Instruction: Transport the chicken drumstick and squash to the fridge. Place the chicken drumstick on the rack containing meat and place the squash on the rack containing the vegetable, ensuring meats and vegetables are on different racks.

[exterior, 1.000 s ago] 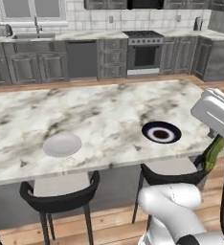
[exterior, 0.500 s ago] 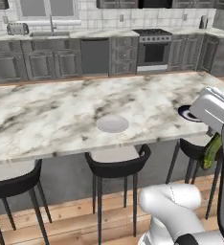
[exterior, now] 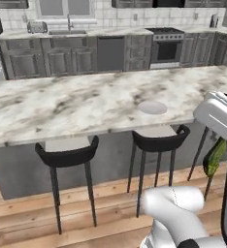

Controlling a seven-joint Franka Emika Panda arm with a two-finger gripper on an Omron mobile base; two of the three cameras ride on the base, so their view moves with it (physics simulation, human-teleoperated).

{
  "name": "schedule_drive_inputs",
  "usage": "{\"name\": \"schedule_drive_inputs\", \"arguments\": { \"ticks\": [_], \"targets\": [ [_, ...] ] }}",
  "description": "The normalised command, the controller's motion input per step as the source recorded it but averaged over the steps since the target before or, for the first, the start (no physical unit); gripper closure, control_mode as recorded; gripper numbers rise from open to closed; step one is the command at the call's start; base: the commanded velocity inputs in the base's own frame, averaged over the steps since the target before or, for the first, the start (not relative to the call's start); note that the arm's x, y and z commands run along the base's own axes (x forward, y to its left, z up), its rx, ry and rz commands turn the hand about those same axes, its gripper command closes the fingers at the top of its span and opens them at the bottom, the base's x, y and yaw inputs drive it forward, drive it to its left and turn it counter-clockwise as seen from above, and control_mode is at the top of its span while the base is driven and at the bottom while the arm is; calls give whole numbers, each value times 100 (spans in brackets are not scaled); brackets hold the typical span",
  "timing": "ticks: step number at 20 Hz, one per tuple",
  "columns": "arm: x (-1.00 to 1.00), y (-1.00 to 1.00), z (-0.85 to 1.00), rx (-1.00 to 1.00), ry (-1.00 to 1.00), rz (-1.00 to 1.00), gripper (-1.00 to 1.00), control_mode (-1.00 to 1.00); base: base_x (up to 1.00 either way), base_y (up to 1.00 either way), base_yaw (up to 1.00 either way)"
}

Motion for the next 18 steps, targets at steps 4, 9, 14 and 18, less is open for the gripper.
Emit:
{"name": "schedule_drive_inputs", "arguments": {
  "ticks": [4,9,14,18],
  "targets": [
    [0,0,0,0,0,0,100,100,-17,100,-2],
    [0,0,0,0,0,0,100,100,-2,100,-2],
    [0,0,0,0,0,0,100,100,0,100,0],
    [0,0,0,0,0,0,100,100,1,100,-1]
  ]
}}
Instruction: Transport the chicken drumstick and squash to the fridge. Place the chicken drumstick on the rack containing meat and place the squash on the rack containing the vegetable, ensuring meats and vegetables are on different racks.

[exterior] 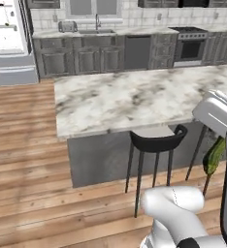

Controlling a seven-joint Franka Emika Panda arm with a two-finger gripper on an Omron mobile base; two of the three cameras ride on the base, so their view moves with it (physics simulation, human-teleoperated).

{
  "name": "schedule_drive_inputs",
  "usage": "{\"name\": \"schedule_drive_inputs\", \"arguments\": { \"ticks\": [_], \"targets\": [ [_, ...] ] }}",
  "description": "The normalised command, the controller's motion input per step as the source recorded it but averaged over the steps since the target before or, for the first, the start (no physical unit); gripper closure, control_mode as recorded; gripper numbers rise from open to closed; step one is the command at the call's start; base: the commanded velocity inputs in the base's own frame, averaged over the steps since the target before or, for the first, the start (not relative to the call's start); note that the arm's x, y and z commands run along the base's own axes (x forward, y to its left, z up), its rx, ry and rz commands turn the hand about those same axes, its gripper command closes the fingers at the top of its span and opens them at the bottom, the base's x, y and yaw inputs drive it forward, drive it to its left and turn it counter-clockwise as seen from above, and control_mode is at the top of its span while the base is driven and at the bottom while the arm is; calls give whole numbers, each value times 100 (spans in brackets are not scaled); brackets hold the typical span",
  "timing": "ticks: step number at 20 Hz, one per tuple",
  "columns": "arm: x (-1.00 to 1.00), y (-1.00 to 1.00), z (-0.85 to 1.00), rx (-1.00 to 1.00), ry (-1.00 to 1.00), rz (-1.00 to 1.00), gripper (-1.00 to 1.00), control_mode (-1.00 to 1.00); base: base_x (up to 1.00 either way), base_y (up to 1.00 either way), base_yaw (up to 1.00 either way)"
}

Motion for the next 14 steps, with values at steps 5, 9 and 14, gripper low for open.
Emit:
{"name": "schedule_drive_inputs", "arguments": {
  "ticks": [5,9,14],
  "targets": [
    [0,0,0,0,0,0,100,100,15,100,-6],
    [0,0,0,0,0,0,100,100,37,100,-12],
    [0,0,0,0,0,0,100,100,81,100,-11]
  ]
}}
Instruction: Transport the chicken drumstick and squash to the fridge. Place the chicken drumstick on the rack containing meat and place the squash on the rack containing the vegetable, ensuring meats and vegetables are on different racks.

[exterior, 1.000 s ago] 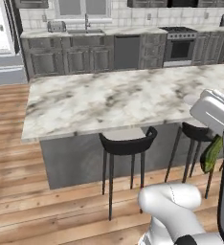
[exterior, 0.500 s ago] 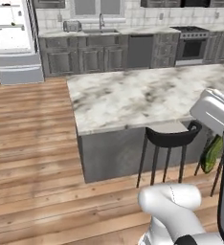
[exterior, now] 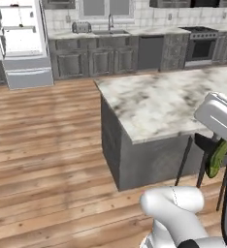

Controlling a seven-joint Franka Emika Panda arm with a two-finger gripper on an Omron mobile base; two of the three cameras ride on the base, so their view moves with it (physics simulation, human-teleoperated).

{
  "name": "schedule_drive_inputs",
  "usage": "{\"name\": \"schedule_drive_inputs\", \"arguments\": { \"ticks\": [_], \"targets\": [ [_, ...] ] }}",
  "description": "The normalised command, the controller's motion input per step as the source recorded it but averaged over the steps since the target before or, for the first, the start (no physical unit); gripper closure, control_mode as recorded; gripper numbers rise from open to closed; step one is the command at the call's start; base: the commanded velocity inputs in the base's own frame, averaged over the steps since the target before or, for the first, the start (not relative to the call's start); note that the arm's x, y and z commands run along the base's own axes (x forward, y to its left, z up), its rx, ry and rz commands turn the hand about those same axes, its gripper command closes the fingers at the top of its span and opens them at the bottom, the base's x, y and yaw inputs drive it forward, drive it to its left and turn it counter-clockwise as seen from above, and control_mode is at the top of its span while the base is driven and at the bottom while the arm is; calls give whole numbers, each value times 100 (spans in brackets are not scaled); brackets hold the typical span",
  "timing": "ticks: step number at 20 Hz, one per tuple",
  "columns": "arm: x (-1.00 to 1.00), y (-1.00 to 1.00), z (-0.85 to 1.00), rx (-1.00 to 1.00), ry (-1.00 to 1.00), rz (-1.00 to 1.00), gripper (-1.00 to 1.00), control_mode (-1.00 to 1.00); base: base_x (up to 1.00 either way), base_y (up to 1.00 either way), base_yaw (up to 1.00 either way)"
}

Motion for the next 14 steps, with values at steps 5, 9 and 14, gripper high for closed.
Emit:
{"name": "schedule_drive_inputs", "arguments": {
  "ticks": [5,9,14],
  "targets": [
    [0,0,0,0,0,0,100,100,82,100,-8],
    [0,0,0,0,0,0,100,100,95,100,-4],
    [0,0,0,0,0,0,100,100,100,100,-1]
  ]
}}
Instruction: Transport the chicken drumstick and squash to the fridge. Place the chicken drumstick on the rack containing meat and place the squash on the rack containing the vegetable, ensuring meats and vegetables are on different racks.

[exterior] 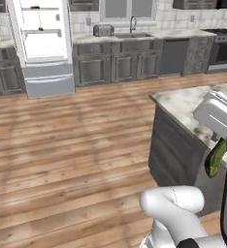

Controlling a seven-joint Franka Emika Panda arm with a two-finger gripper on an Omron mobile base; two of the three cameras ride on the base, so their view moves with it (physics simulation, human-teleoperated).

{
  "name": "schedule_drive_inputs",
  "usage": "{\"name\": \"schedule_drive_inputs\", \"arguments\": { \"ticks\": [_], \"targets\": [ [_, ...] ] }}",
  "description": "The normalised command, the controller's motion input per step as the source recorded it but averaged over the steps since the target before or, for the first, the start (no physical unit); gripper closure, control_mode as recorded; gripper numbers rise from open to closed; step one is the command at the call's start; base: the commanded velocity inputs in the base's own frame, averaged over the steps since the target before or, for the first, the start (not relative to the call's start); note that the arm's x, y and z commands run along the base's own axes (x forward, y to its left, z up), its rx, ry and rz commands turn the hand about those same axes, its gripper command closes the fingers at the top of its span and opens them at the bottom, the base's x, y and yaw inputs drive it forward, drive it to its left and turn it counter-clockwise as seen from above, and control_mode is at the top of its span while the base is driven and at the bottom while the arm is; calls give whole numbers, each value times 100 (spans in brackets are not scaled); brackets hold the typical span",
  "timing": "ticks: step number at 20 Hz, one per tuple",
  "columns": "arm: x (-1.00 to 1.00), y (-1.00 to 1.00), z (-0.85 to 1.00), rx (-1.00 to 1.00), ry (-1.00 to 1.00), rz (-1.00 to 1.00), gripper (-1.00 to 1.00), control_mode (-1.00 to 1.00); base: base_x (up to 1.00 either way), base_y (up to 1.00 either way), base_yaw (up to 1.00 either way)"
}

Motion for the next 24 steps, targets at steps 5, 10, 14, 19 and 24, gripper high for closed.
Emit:
{"name": "schedule_drive_inputs", "arguments": {
  "ticks": [5,10,14,19,24],
  "targets": [
    [0,0,0,0,0,0,100,100,100,100,0],
    [0,0,0,0,0,0,100,100,100,84,10],
    [0,0,0,0,0,0,100,100,100,14,26],
    [0,0,0,0,0,0,100,100,100,-17,19],
    [0,0,0,0,0,0,100,100,100,-14,2]
  ]
}}
